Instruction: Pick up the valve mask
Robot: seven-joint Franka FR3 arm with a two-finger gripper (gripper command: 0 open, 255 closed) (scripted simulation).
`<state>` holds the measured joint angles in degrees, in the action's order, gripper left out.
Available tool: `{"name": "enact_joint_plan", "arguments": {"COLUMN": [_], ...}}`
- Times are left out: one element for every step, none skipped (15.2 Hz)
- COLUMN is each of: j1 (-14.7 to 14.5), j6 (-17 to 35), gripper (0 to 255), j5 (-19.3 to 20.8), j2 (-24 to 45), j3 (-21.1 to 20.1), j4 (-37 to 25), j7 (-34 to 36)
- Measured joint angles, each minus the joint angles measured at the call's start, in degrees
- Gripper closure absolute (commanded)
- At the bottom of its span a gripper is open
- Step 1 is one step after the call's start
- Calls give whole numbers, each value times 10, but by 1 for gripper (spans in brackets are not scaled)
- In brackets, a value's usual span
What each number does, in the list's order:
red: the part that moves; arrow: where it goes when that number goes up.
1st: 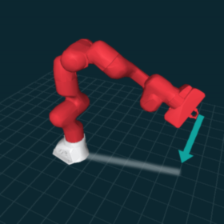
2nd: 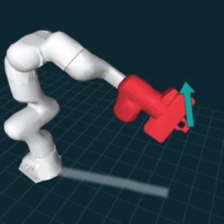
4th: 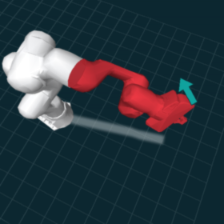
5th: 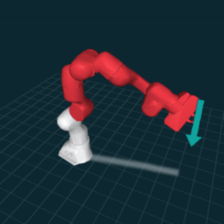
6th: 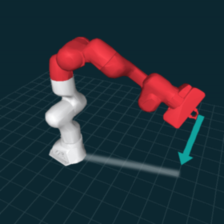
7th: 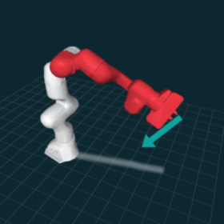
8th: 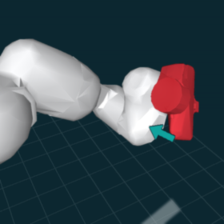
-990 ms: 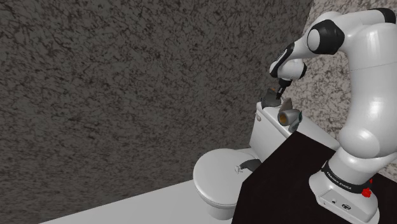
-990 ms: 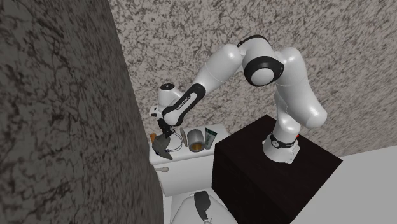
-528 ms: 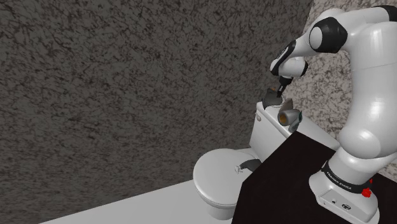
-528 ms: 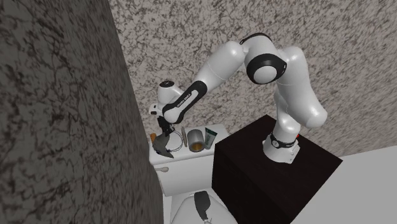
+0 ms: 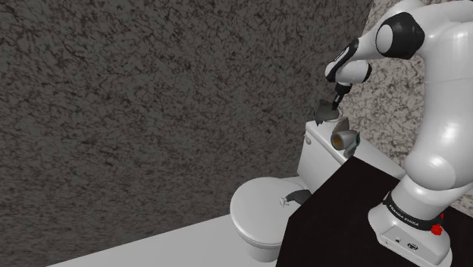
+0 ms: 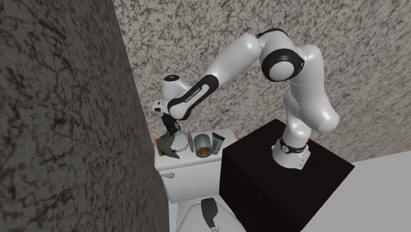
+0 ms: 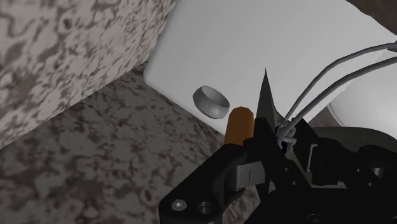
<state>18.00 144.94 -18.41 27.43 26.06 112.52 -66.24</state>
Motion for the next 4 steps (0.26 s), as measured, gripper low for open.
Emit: {"name": "enact_joint_plan", "arguments": {"j1": [-3, -6, -8, -9], "j6": [-4, -10, -17, -20], "gripper": [255, 255, 255, 255], "j5": [3, 8, 13, 14], "j2": [-5, -11, -17, -19], "j3": [2, 6, 9, 10], "j4": [1, 0, -1, -3], "j7": [3, 6, 9, 11]}}
